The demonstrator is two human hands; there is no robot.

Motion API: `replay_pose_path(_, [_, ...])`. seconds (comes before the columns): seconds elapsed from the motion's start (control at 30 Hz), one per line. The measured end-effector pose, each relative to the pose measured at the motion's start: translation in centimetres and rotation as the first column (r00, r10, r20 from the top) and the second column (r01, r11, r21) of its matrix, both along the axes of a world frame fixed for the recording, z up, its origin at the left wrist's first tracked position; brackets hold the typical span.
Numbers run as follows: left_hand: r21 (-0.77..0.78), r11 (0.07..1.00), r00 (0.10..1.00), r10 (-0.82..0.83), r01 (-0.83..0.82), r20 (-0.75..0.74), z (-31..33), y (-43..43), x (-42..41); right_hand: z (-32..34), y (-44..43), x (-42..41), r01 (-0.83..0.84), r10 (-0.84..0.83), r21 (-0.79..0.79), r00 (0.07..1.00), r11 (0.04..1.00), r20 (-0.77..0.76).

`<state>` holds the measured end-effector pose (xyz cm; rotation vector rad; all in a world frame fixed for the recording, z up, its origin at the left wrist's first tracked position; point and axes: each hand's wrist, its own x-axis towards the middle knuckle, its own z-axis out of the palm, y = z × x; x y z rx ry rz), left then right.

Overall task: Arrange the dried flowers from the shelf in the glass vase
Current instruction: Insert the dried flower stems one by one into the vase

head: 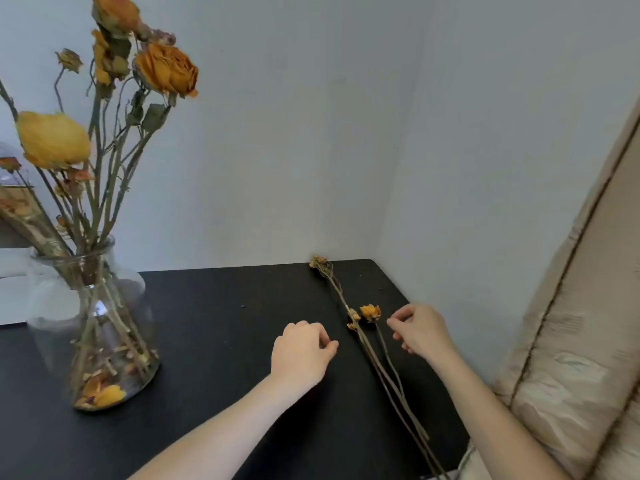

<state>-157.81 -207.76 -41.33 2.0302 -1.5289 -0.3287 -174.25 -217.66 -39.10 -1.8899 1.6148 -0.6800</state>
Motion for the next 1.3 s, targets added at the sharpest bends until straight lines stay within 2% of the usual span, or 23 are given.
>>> replay_pose_path(0.17, [0.050,0.997,0.998,0.059,-0.058,-0.017,-0.6,-3.1,-2.9,-0.6,-0.6,-0.1,-0.119,0.119,0.007,0.984,0.993,-0.130])
replay_pose_path(0.33, [0.081,0.989,0.989,0.132,-0.127,-0.061,-1.3,-4.7,-4.1,-0.9,-1.0,1.4,-0.214,0.228,0.090,0.952,0.973,-0.204])
replay_pose_path(0.57, [0.047,0.993,0.993,0.110,-0.108,-0.030,-1.7,-4.6,-3.4,-1.6,-1.6,3.4,-0.203,0.231,0.132,0.940,0.970,-0.250])
replay_pose_path(0.77, [0.048,0.994,0.995,0.098,-0.097,-0.014,-1.8,-4.8,-3.4,-1.1,-1.8,2.8,-0.194,0.202,0.059,0.961,0.979,-0.187])
replay_pose_path(0.93, [0.071,0.987,0.987,0.138,-0.144,0.089,-2.1,-5.6,-4.5,0.3,-1.9,1.8,-0.155,0.154,-0.045,0.988,0.987,-0.030])
replay_pose_path(1.07, [0.109,0.984,0.983,0.127,-0.142,0.133,-1.9,-6.1,-4.9,1.1,-1.5,1.5,-0.163,0.165,-0.064,0.986,0.985,0.031])
replay_pose_path(1.2, [0.150,0.977,0.988,0.148,-0.154,0.049,-1.5,-5.9,-4.1,1.8,-1.0,1.5,-0.170,0.178,-0.087,0.980,0.982,0.087])
replay_pose_path(1.3, [0.179,0.971,0.966,0.192,-0.160,-0.174,-0.5,-5.1,-2.4,2.3,-0.8,1.8,-0.170,0.183,-0.098,0.972,0.981,0.149])
